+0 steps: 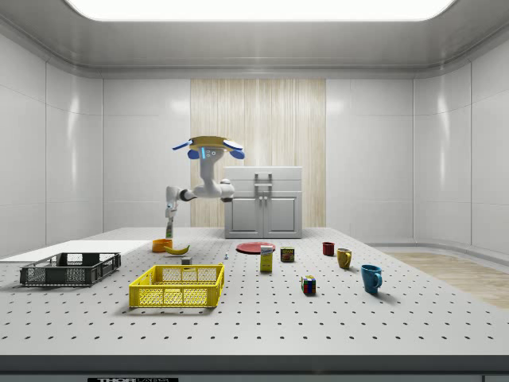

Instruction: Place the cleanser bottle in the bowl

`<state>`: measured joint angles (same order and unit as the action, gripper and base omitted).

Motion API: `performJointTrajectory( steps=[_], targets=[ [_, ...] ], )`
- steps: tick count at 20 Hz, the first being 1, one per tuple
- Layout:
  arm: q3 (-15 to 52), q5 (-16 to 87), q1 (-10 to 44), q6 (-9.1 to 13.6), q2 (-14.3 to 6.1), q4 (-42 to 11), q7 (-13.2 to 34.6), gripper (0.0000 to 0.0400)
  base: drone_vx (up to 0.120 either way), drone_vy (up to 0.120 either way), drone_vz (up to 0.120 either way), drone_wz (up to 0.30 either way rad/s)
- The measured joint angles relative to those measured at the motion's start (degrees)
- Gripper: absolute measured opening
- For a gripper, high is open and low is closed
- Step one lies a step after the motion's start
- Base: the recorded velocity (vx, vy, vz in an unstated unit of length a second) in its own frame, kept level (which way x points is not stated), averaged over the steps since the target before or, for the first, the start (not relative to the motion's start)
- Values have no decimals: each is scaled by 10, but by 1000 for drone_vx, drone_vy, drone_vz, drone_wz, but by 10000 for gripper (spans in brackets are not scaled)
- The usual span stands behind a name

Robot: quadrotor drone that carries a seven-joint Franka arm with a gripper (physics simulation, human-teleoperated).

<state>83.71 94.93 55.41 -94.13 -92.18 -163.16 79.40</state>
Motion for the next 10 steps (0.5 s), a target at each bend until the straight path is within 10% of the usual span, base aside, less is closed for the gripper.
performJointTrajectory(
  steps=[10],
  targets=[
    [0,0,0,-1,-1,0,0,127,72,0,-32,0]
  ],
)
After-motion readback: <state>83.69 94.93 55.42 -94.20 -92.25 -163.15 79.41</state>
